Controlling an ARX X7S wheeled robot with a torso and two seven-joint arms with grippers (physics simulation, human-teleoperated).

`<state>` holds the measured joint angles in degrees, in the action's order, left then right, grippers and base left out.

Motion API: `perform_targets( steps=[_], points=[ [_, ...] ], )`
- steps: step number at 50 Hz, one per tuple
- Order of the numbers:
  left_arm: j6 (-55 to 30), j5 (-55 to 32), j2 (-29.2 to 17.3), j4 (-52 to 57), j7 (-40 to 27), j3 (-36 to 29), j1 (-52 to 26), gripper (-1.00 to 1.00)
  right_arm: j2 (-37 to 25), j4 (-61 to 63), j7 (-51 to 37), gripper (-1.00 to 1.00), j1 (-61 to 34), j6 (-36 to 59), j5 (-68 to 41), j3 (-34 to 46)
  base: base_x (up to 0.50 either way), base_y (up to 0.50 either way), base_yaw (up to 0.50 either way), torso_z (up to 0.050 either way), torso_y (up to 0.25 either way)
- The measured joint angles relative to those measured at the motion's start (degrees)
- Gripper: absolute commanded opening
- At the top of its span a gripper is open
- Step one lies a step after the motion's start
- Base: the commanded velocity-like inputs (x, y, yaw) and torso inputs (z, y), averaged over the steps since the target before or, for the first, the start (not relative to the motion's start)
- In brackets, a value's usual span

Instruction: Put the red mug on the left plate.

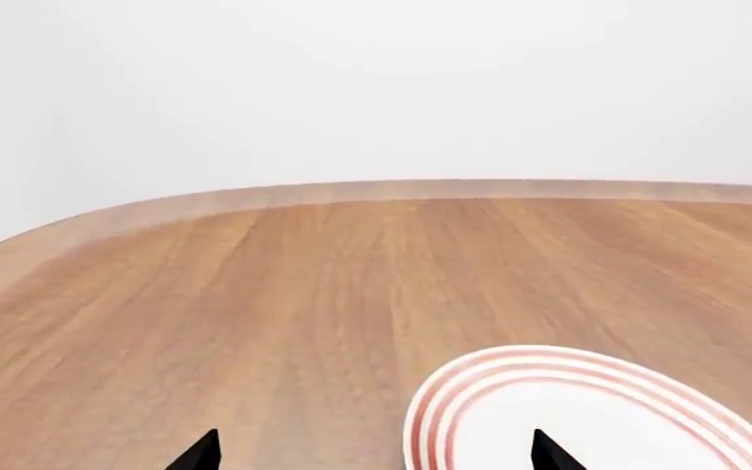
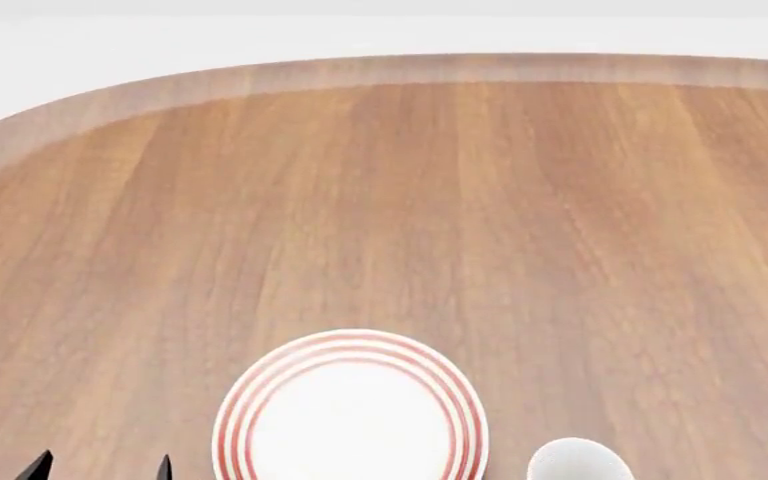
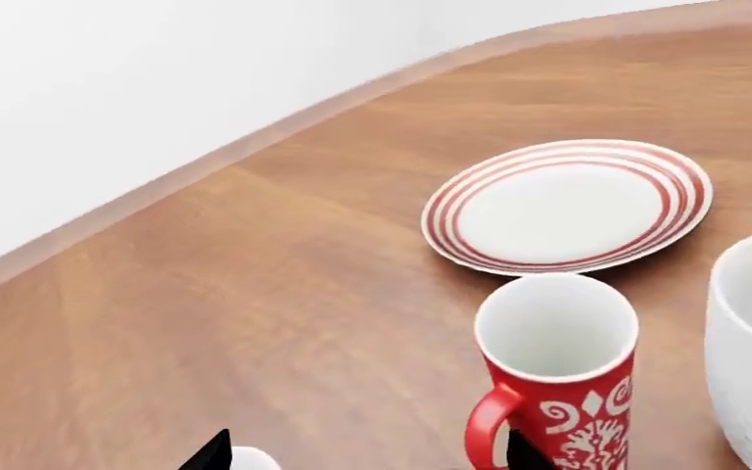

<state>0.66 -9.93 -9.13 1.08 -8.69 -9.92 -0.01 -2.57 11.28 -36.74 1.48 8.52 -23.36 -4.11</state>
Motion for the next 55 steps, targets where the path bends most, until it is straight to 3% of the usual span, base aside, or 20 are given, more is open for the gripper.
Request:
perform_targets(
  steps=[16,55],
  points=[
    [0.2,-0.5,-0.5,-0.1,-0.5,-0.6,-0.1,1.0,-0.9,-4.1,-3.8,1.0,-3.9,-0.4,-3.0,-0.8,0.0,0.0,0.0,0.0,0.0],
    [0.3,-1.3,-1.5,-0.1,-1.6,-2.0,-0.3,1.0,-3.3,-5.1,-15.8,1.0,-11.7,11.3,-17.5,-6.9,0.0,0.0,0.0,0.0,0.0]
  ],
)
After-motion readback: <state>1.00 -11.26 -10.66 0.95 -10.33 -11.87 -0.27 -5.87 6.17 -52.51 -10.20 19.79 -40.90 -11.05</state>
